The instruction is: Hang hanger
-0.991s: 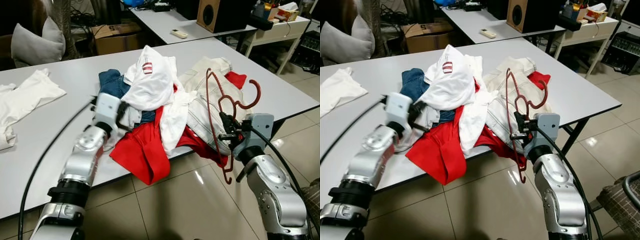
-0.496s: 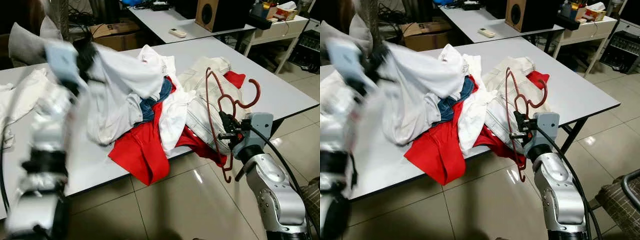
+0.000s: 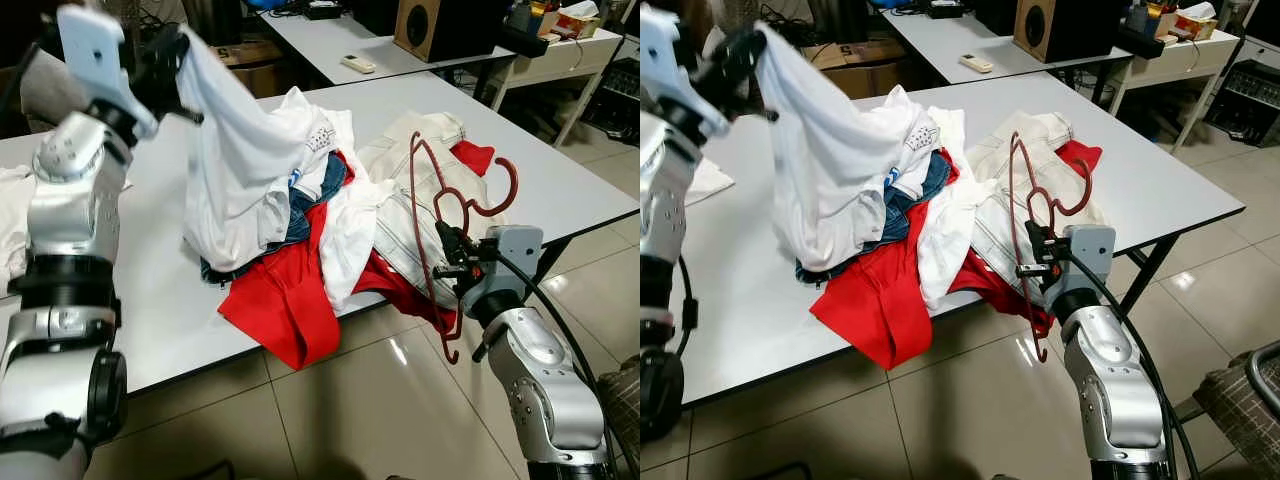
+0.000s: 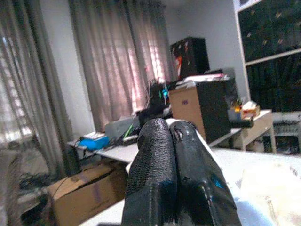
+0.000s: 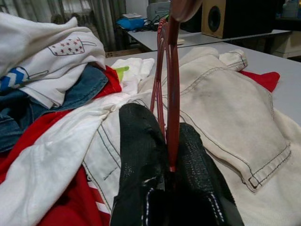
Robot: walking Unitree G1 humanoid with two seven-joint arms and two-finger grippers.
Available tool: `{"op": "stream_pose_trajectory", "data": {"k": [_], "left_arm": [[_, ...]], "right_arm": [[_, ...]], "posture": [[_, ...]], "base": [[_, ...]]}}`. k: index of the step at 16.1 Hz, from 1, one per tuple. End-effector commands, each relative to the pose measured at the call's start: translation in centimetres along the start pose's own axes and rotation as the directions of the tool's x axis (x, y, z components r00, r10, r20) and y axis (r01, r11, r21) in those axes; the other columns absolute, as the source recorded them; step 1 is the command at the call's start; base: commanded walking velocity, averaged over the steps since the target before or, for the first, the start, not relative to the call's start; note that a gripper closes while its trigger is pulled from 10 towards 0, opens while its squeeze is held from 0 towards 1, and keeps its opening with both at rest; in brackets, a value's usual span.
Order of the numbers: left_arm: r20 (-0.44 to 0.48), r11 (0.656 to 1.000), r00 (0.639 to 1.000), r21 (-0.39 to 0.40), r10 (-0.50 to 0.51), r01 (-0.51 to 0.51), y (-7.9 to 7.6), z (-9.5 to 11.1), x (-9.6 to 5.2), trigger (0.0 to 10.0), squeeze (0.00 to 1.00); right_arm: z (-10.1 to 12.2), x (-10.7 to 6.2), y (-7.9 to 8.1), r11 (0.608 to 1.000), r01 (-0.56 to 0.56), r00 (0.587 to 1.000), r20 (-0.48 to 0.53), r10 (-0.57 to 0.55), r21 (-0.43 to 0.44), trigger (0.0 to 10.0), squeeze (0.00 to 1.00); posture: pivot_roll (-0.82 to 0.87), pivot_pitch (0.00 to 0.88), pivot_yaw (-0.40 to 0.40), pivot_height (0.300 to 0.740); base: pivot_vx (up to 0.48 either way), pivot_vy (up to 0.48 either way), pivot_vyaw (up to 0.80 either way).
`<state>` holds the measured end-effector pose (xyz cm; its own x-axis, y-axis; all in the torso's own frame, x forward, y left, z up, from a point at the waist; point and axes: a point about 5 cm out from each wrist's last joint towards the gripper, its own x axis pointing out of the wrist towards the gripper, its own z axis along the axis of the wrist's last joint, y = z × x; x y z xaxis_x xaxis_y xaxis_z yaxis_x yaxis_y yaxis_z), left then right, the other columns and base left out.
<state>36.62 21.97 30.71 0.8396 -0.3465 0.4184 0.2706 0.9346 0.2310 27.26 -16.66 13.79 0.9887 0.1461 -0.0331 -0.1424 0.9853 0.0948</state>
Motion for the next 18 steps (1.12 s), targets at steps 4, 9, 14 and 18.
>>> {"op": "stream_pose_trajectory", "data": {"k": [4,9,14,18], "left_arm": [[0.167,0.987,0.985,-0.139,-0.052,0.076,0.5,4.9,2.3,0.0,0.0],[0.196,0.979,0.974,-0.143,-0.114,0.143,0.3,7.1,3.4,0.0,0.0],[0.274,0.959,0.952,-0.205,-0.136,0.196,0.5,10.9,4.1,0.0,0.0],[0.283,0.946,0.948,-0.239,-0.146,0.217,0.2,12.8,4.6,0.0,0.0]], "right_arm": [[0.3,0.1,0.2,1.0,0.01,0.999,0.033,-0.01,0.01,10.0,0.0],[-0.1,0.0,0.6,0.999,0.031,0.999,0.041,-0.033,0.039,10.0,0.0],[-0.3,0.6,1.2,0.997,0.031,0.997,0.064,-0.035,0.067,10.0,0.0],[-0.1,1.0,1.2,0.996,0.037,0.995,0.086,-0.044,0.078,10.0,0.0]], "posture": [[-0.17,0.0,0.054,0.719],[-0.15,0.0,0.084,0.719],[-0.12,0.0,0.098,0.719],[-0.09,0.0,0.104,0.719]], "base": [[0.0,0.0,0.0],[0.0,0.0,0.0],[0.0,0.0,0.0],[0.0,0.0,0.0]]}}
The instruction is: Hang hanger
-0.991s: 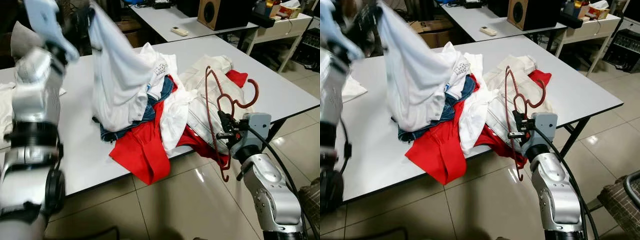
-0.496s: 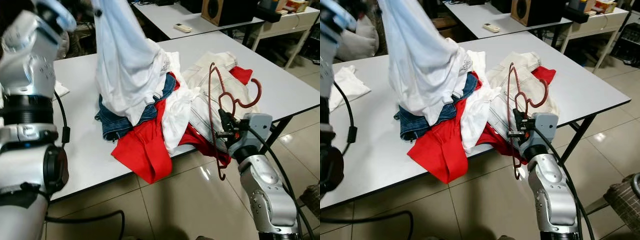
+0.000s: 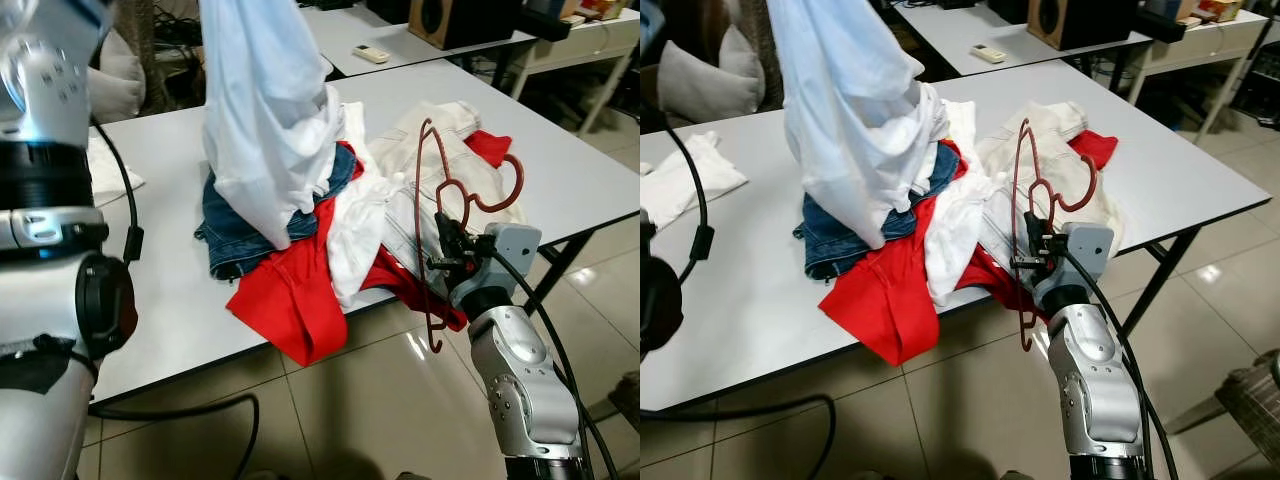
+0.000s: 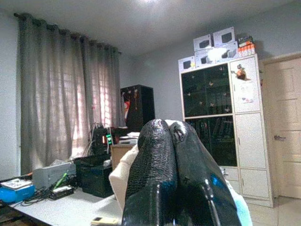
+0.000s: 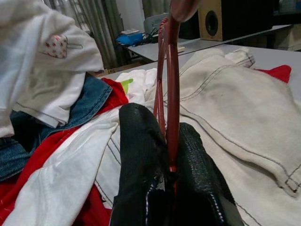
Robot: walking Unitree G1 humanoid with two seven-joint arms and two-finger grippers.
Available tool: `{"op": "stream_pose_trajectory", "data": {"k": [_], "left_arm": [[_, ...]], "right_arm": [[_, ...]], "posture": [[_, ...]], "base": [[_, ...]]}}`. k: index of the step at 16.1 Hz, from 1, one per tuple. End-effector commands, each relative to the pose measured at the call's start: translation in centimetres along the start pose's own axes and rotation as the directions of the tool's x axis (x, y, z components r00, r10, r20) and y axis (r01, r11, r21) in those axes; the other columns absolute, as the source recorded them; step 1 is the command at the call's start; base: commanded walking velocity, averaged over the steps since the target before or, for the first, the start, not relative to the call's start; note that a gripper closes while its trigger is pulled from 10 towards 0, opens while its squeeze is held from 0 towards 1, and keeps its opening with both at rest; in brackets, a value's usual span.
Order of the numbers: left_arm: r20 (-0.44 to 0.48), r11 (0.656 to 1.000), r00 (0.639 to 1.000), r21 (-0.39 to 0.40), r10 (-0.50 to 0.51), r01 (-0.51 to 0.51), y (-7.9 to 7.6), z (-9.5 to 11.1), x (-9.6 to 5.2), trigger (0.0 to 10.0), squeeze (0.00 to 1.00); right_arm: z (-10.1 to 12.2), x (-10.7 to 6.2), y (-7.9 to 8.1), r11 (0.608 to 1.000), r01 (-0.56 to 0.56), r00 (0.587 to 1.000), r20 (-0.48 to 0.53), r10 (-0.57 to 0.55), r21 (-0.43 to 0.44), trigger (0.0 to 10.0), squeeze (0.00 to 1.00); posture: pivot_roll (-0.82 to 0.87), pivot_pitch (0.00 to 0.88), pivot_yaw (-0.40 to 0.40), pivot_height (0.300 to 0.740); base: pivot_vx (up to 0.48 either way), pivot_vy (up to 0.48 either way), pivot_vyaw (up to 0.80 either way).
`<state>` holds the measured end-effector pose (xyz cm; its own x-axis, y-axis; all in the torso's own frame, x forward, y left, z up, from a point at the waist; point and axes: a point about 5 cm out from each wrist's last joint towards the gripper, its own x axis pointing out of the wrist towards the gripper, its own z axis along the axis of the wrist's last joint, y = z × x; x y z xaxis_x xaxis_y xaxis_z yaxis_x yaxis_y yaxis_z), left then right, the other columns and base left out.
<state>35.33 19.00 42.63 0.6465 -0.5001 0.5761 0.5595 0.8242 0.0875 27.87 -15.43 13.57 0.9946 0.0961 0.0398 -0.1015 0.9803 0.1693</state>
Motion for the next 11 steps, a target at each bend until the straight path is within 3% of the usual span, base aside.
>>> {"op": "stream_pose_trajectory", "data": {"k": [1,3,7,8,9,11], "left_arm": [[0.052,1.0,0.998,0.01,-0.017,0.016,-0.2,2.1,0.2,0.0,0.0],[0.076,0.999,0.997,-0.013,-0.033,0.035,-0.4,3.0,0.4,0.0,0.0],[-0.007,0.999,1.0,-0.035,0.013,-0.014,0.0,1.4,0.4,0.0,0.0],[-0.057,0.998,0.998,-0.053,0.038,-0.041,-0.1,-0.1,0.5,0.0,0.0],[-0.146,0.996,0.988,-0.075,0.042,-0.053,-0.9,-3.4,0.5,0.0,0.0],[-0.248,0.998,0.969,-0.058,0.004,-0.019,-2.8,-7.7,0.3,0.0,0.0]], "right_arm": [[0.1,0.3,0.0,1.0,0.005,1.0,0.013,-0.005,0.006,10.0,0.0],[0.1,0.4,0.0,1.0,0.017,1.0,0.023,-0.017,0.016,10.0,0.0],[0.0,0.5,0.1,1.0,0.025,0.999,0.031,-0.026,0.019,10.0,0.0],[0.0,0.4,-0.1,0.999,0.031,0.999,0.032,-0.032,0.016,10.0,0.0],[0.0,0.3,-0.3,0.999,0.041,0.999,0.03,-0.041,0.011,10.0,0.0],[0.1,0.2,-0.6,0.999,0.05,0.998,0.03,-0.05,0.004,10.0,0.0]], "posture": [[-0.09,0.0,0.11,0.719],[-0.09,0.0,0.113,0.719],[-0.09,0.0,0.127,0.719],[-0.1,0.0,0.135,0.719],[-0.12,0.0,0.141,0.719],[-0.14,0.0,0.143,0.719]], "base": [[0.0,0.0,0.0],[0.0,0.0,0.0],[0.0,0.0,0.0],[0.0,0.0,0.0],[0.0,0.0,0.0],[0.0,0.0,0.0]]}}
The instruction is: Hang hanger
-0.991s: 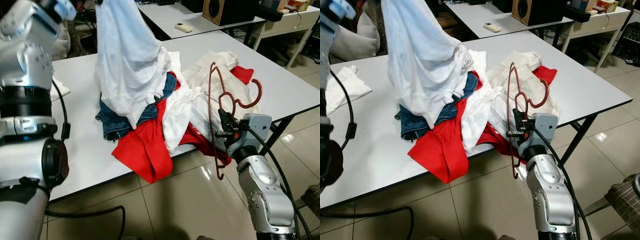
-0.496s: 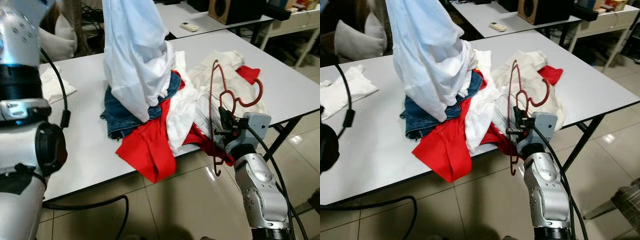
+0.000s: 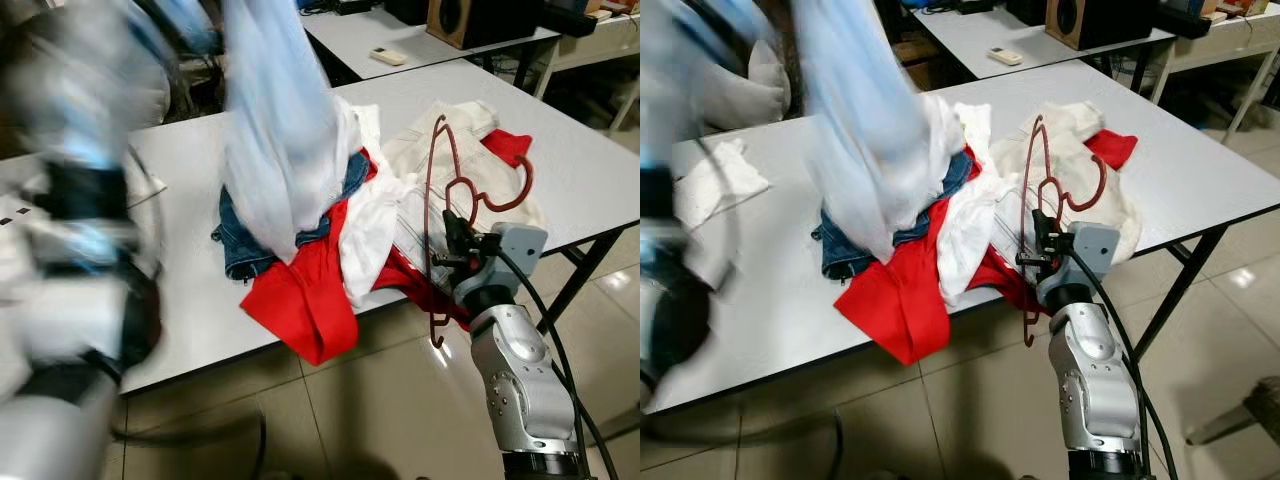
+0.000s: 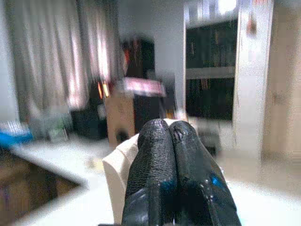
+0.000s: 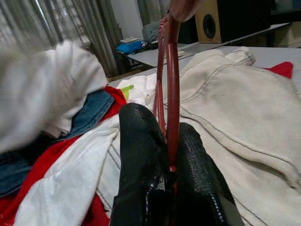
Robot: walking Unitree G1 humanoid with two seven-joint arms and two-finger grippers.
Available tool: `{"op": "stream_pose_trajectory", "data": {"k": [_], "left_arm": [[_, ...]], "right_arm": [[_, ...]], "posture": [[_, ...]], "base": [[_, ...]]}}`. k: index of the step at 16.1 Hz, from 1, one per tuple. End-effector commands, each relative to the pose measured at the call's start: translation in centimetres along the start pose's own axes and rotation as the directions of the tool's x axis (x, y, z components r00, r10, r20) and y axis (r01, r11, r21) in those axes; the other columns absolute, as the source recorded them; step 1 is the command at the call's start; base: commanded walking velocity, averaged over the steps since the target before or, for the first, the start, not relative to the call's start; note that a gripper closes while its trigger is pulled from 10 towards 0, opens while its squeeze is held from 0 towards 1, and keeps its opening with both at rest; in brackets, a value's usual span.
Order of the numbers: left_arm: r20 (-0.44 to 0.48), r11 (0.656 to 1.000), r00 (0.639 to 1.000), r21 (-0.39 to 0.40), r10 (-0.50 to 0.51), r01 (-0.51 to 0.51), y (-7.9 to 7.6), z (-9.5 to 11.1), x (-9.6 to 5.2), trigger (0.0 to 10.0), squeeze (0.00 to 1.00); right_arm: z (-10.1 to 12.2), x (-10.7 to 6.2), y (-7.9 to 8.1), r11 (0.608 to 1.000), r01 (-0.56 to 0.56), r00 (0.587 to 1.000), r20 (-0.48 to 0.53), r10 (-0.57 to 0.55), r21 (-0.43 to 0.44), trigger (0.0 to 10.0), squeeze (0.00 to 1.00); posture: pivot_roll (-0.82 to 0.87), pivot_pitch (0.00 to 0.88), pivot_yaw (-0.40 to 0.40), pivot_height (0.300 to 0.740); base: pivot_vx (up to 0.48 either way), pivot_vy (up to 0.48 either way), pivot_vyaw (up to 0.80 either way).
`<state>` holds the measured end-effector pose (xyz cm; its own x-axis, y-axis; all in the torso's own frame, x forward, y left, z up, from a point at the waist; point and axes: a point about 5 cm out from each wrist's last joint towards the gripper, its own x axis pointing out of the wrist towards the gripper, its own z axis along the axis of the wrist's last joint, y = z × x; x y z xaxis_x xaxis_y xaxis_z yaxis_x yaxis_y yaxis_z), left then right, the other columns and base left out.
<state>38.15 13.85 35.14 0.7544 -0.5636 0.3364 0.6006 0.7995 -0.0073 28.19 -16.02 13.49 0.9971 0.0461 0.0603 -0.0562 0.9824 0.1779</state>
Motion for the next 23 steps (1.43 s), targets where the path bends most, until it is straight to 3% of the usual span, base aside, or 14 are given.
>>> {"op": "stream_pose_trajectory", "data": {"k": [1,3,4,5,7,8,11,14,15,17,18,19,20,23], "left_arm": [[-0.04,0.999,0.999,0.048,0.009,-0.007,-0.5,-1.4,0.4,0.0,0.0],[-0.192,0.993,0.981,0.103,-0.03,0.051,-3.4,-8.0,1.1,0.0,0.0],[-0.219,0.994,0.975,0.091,-0.042,0.063,-4.1,-9.2,1.1,0.0,0.0],[-0.293,0.988,0.953,0.105,-0.078,0.114,-5.7,-11.8,0.9,10.0,0.0],[-0.315,0.982,0.938,0.062,-0.148,0.176,-7.0,-13.1,0.3,10.0,0.0],[-0.32,0.972,0.923,0.023,-0.213,0.233,-7.7,-13.5,0.0,10.0,1.0],[-0.363,0.917,0.857,0.016,-0.365,0.398,-8.9,-14.0,-1.0,10.0,1.0],[-0.423,0.888,0.819,0.063,-0.389,0.455,-7.6,-13.7,-2.5,10.0,1.0],[-0.45,0.885,0.81,0.086,-0.375,0.457,-6.7,-13.4,-3.1,10.0,1.0],[-0.514,0.905,0.849,0.292,-0.126,0.31,-2.3,-12.8,-4.6,10.0,1.0],[-0.516,0.905,0.852,0.318,-0.087,0.285,-1.7,-12.7,-4.8,10.0,1.0],[-0.535,0.904,0.843,0.328,-0.062,0.275,-1.1,-12.8,-5.5,10.0,0.78],[-0.587,0.888,0.809,0.356,-0.03,0.292,-0.4,-13.4,-6.7,10.0,0.0],[-0.618,0.881,0.786,0.362,-0.017,0.304,-0.3,-14.1,-7.5,10.0,0.0]], "right_arm": [[0.2,-0.1,-0.2,1.0,0.008,1.0,0.003,-0.008,-0.009,10.0,0.0],[0.6,-0.4,-0.7,0.999,0.023,1.0,0.004,-0.023,-0.026,10.0,0.0],[0.6,-0.5,-0.9,0.999,0.027,1.0,0.004,-0.027,-0.029,10.0,0.0],[0.7,-0.7,-1.1,0.999,0.036,0.999,0.0,-0.036,-0.038,10.0,0.0],[0.8,-1.0,-1.4,0.998,0.042,0.999,-0.005,-0.043,-0.046,10.0,0.0],[0.9,-1.1,-1.5,0.998,0.044,0.999,-0.008,-0.044,-0.049,10.0,0.0],[1.1,-1.1,-1.6,0.998,0.031,0.999,-0.025,-0.033,-0.062,10.0,0.0],[1.3,-1.1,-1.7,0.997,0.019,0.999,-0.031,-0.021,-0.073,10.0,0.0],[1.3,-1.1,-1.7,0.997,0.014,0.999,-0.037,-0.017,-0.077,10.0,0.0],[1.4,-1.0,-1.7,0.997,-0.001,0.999,-0.048,-0.003,-0.082,10.0,0.0],[1.4,-1.0,-1.7,0.997,-0.004,0.999,-0.05,0.0,-0.082,10.0,0.0],[1.3,-1.0,-1.6,0.997,-0.007,0.999,-0.054,0.003,-0.082,10.0,0.0],[1.3,-1.0,-1.4,0.997,-0.011,0.998,-0.056,0.007,-0.079,10.0,0.0],[1.2,-1.2,-1.4,0.997,-0.011,0.998,-0.061,0.006,-0.074,10.0,0.0]], "posture": [[-0.16,0.0,0.147,0.719],[-0.19,0.0,0.149,0.719],[-0.2,0.0,0.148,0.719],[-0.21,0.0,0.147,0.719],[-0.22,0.0,0.142,0.719],[-0.23,0.0,0.134,0.719],[-0.23,0.0,0.106,0.719],[-0.24,0.0,0.091,0.719],[-0.24,0.0,0.078,0.719],[-0.23,0.0,0.065,0.719],[-0.23,0.0,0.065,0.719],[-0.22,0.0,0.063,0.719],[-0.22,0.0,0.065,0.719],[-0.22,0.0,0.067,0.719]], "base": [[0.0,0.0,0.0],[0.0,0.0,0.0],[0.0,0.0,0.0],[0.0,0.0,0.0],[0.0,0.0,0.0],[0.0,0.0,0.0],[0.0,0.0,0.0],[0.0,0.0,0.0],[0.0,0.0,0.0],[0.0,0.0,0.0],[0.0,0.0,0.0],[0.0,0.0,0.0],[0.0,0.0,0.0],[0.0,0.0,0.0]]}}
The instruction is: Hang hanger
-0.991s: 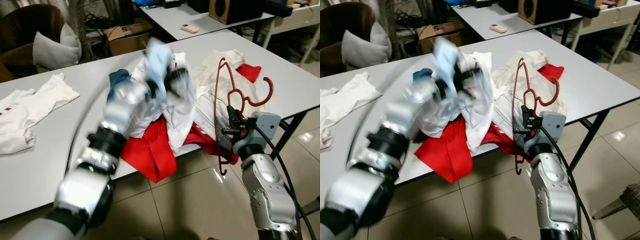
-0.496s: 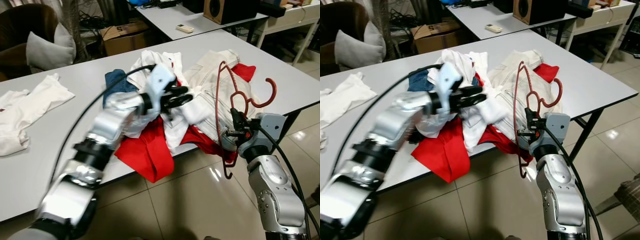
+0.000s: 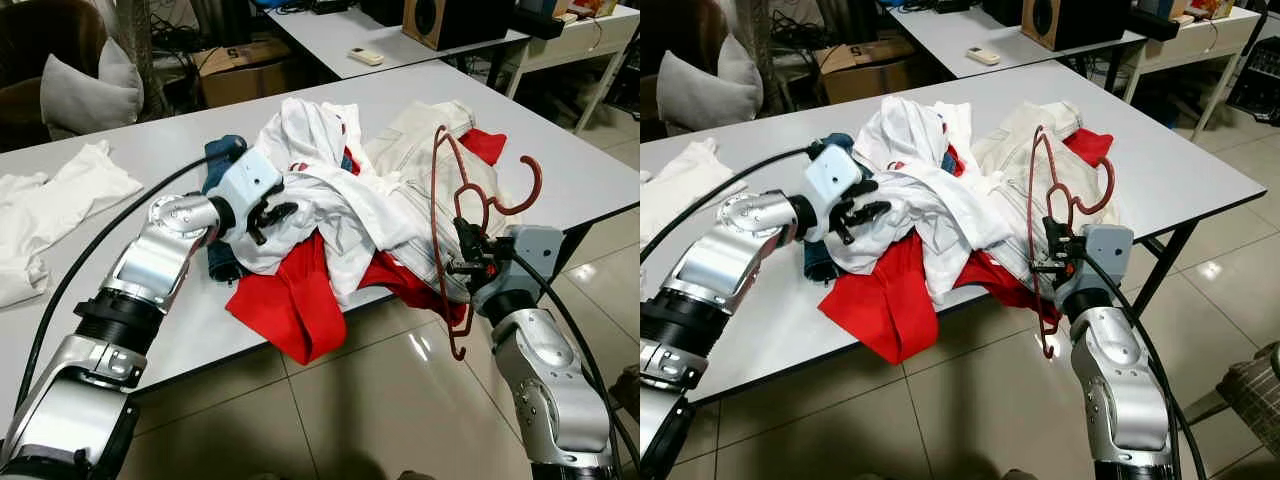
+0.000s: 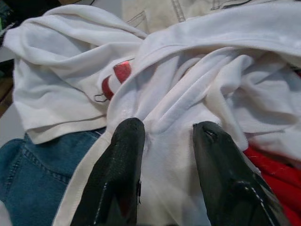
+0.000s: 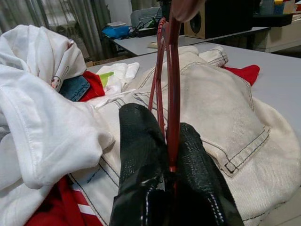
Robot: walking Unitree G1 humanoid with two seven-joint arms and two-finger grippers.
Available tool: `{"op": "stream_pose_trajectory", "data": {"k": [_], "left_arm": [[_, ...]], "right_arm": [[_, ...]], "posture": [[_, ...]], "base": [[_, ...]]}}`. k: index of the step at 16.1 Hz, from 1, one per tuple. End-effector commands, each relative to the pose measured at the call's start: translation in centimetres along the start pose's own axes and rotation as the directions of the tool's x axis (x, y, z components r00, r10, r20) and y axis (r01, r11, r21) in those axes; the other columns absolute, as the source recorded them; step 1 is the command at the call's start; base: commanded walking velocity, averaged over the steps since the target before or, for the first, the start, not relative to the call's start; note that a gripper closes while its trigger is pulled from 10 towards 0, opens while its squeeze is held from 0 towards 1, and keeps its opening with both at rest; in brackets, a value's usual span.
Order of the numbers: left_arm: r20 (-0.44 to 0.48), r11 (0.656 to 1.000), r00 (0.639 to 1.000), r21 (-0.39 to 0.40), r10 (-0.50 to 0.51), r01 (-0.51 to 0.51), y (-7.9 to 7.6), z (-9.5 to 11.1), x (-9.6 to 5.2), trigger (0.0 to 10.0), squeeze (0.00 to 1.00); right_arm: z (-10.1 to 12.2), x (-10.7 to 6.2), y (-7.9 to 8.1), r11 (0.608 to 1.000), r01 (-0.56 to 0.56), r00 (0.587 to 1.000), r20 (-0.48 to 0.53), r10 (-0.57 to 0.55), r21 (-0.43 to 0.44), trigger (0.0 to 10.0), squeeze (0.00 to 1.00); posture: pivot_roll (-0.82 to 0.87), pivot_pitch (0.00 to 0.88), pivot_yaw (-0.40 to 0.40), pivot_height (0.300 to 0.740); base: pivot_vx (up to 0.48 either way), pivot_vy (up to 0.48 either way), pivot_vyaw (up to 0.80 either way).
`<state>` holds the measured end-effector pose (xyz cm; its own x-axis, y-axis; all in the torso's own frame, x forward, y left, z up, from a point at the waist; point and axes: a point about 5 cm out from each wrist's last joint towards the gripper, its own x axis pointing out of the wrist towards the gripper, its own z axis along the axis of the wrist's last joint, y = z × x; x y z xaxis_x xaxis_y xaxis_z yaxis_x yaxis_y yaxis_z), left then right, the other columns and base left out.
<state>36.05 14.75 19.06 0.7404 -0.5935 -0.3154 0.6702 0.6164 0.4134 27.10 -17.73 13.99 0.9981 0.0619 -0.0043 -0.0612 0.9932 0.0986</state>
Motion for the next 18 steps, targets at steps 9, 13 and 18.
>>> {"op": "stream_pose_trajectory", "data": {"k": [9,13,18], "left_arm": [[-0.032,0.998,0.998,-0.014,0.062,-0.063,0.5,-1.0,-0.6,0.0,0.0],[0.017,0.998,0.998,-0.006,0.058,-0.058,0.4,-0.5,-0.9,0.0,0.0],[0.008,1.0,1.0,0.02,-0.008,0.008,-0.8,-0.9,-0.7,0.0,0.0]], "right_arm": [[0.3,-0.3,0.1,1.0,-0.002,1.0,-0.003,0.002,0.008,10.0,0.0],[0.1,-0.3,0.3,1.0,-0.006,1.0,-0.01,0.006,0.01,10.0,0.0],[0.1,-0.4,0.3,1.0,-0.006,1.0,-0.014,0.006,0.008,10.0,0.0]], "posture": [[-0.21,0.0,0.062,0.719],[-0.21,0.0,0.057,0.719],[-0.22,0.0,0.061,0.719]], "base": [[0.0,0.0,0.0],[0.0,0.0,0.0],[0.0,0.0,0.0]]}}
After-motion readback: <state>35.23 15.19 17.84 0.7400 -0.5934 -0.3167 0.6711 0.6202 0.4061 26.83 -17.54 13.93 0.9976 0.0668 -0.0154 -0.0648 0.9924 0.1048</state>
